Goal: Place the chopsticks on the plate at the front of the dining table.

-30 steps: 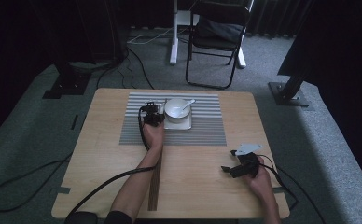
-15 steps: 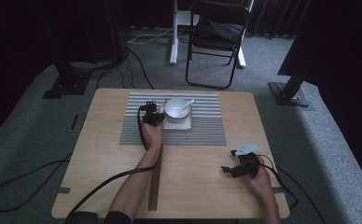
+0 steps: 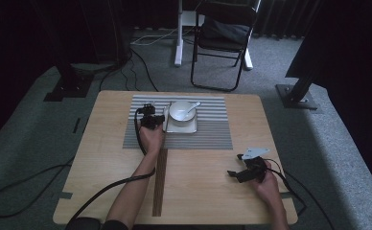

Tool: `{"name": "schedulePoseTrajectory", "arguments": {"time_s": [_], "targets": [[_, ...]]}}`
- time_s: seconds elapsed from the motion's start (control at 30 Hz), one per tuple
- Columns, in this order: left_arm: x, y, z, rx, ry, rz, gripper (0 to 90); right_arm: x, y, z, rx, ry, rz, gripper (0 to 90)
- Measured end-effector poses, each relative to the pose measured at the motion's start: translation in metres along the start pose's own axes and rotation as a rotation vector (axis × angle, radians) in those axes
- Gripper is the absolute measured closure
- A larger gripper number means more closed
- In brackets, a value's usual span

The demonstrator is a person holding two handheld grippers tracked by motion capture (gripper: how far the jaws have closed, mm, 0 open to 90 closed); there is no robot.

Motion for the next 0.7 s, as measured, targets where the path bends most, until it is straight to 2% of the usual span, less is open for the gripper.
{"name": "schedulePoseTrajectory", "arguments": {"time_s": [0.43,0.7], "targets": [[-0.004,0.017,0.001,-0.003,-0.041,0.033,59.3,0.0,0.0,0.0,0.0,0.0,0.0,12.1],[-0.002,0.034,0.001,-0.001,-0.086,0.066,56.1,0.0,0.0,0.0,0.0,0.0,0.0,12.1]]}}
Point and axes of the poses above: each handheld gripper's, and its own axes: y roughly backward along the jaws, z roughly out of its underside, x roughly to its right, the point moved 4 cm from there along -y, roughly forward along the jaws, and after that the axes turned 14 degrees about y, right-handed, at the moved point
